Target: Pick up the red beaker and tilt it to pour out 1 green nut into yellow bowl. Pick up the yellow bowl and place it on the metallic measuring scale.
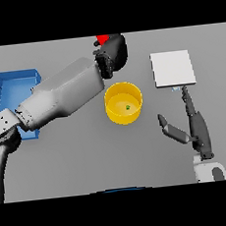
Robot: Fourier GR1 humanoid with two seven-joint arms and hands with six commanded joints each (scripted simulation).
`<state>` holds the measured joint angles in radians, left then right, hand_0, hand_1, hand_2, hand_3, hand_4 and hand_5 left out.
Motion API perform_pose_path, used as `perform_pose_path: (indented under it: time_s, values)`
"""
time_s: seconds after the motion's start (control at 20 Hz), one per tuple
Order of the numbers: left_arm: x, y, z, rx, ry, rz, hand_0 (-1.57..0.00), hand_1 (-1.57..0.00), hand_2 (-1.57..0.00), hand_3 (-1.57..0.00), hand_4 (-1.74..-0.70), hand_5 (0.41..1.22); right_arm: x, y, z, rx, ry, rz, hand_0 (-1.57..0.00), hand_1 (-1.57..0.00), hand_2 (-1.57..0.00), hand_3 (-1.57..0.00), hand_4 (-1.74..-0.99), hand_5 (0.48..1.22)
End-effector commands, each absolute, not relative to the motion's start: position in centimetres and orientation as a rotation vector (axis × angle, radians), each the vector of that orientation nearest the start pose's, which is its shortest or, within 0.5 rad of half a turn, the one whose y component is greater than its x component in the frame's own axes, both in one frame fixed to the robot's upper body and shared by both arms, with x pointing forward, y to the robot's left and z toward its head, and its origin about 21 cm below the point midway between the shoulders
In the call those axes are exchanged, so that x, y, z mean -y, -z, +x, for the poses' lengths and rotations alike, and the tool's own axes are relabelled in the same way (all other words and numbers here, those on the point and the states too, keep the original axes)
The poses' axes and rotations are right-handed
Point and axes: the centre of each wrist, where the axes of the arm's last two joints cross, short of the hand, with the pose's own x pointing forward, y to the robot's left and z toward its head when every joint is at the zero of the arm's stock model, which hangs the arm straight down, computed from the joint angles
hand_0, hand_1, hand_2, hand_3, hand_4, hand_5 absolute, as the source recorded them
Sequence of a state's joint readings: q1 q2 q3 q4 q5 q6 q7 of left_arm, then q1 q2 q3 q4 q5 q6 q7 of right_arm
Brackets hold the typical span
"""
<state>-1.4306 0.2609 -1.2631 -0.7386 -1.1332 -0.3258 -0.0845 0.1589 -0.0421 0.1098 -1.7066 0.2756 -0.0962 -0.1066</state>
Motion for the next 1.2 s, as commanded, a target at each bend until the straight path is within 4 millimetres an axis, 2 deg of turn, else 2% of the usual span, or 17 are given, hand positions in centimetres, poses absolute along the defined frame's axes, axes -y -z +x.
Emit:
perform_pose_path:
  time_s: [0.0,0.05,0.15,0.25,0.35,0.45,0.55,0.7,0.8,0.85,0.95,1.05,1.15]
  values:
    - [-1.9,-17.8,41.5,-0.808,-2.518,-1.45,-1.57,-1.57,-1.57,-1.49,-1.73,1.221,22.7,0.1,21.0,1.681,-0.222,-0.278,0.0,0.0,0.0,0.0,-1.203,0.592]
    - [-2.4,-19.5,42.2,-0.826,-2.504,-1.511,-1.57,-1.57,-1.4,-1.51,-1.68,1.221,22.4,0.0,21.1,1.691,-0.219,-0.274,0.0,0.0,0.0,0.0,-1.201,0.592]
    - [-3.3,-23.0,43.3,-0.905,-2.477,-1.588,-1.57,-1.57,-1.46,-1.04,-1.7,1.221,22.7,-0.2,21.4,1.701,-0.213,-0.26,0.0,0.0,0.0,0.0,-1.186,0.596]
    - [-4.0,-26.0,44.1,-1.001,-2.465,-1.694,-1.57,-1.57,-1.5,-1.23,-1.7,1.221,22.4,-0.2,21.1,1.7,-0.206,-0.232,0.0,0.0,0.0,0.0,-1.181,0.593]
    - [-5.8,-28.9,45.2,-1.131,-2.476,-1.849,-1.57,-1.57,-1.53,-1.35,-1.71,1.221,22.8,-0.6,21.5,1.692,-0.183,-0.203,0.0,0.0,0.0,0.0,-1.183,0.595]
    - [-8.5,-30.4,46.3,-1.369,-2.53,-1.981,-1.57,-1.57,-1.54,-1.38,-1.72,1.221,22.7,-0.3,21.6,1.699,-0.195,-0.192,0.0,0.0,0.0,0.0,-1.2,0.596]
    - [-12.3,-31.4,47.4,-1.673,-2.527,-2.194,-1.57,-1.57,-1.55,-1.36,-1.73,1.221,22.3,-0.3,21.7,1.704,-0.192,-0.181,0.0,0.0,0.0,0.0,-1.209,0.593]
    - [-18.4,-30.5,48.2,-2.205,-2.456,-2.272,-1.57,-1.57,-1.56,-1.38,-1.73,1.221,22.9,-0.2,21.5,1.707,-0.201,-0.184,0.0,0.0,0.0,0.0,-1.222,0.59]
    - [-21.6,-29.6,48.2,-2.484,-2.334,-2.325,-1.57,-1.57,-1.56,-1.41,-1.74,1.221,23.1,0.0,21.8,1.711,-0.21,-0.182,0.0,0.0,0.0,0.0,-1.22,0.587]
    - [-23.0,-29.0,48.0,-2.647,-2.264,-2.286,-1.57,-1.57,-1.57,-1.43,-1.74,1.221,23.0,-0.1,21.8,1.721,-0.213,-0.184,0.0,0.0,0.0,0.0,-1.222,0.586]
    - [-25.9,-27.4,47.3,-2.849,-2.066,-2.443,-1.57,-1.57,-1.57,-1.41,-1.74,1.221,23.3,-0.1,22.2,1.727,-0.232,-0.19,0.0,0.0,0.0,0.0,-1.223,0.591]
    - [-28.6,-25.0,46.2,-3.096,-1.792,-2.536,-1.57,-1.57,-1.57,-1.43,-1.74,1.221,23.3,-0.1,22.2,1.719,-0.238,-0.179,0.0,0.0,0.0,0.0,-1.217,0.599]
    - [-29.8,-23.2,44.8,-3.239,-1.572,-2.631,-1.57,-1.57,-1.57,-1.45,-1.74,1.221,23.3,-0.1,22.1,1.709,-0.27,-0.192,0.0,0.0,0.0,0.0,-1.212,0.61]
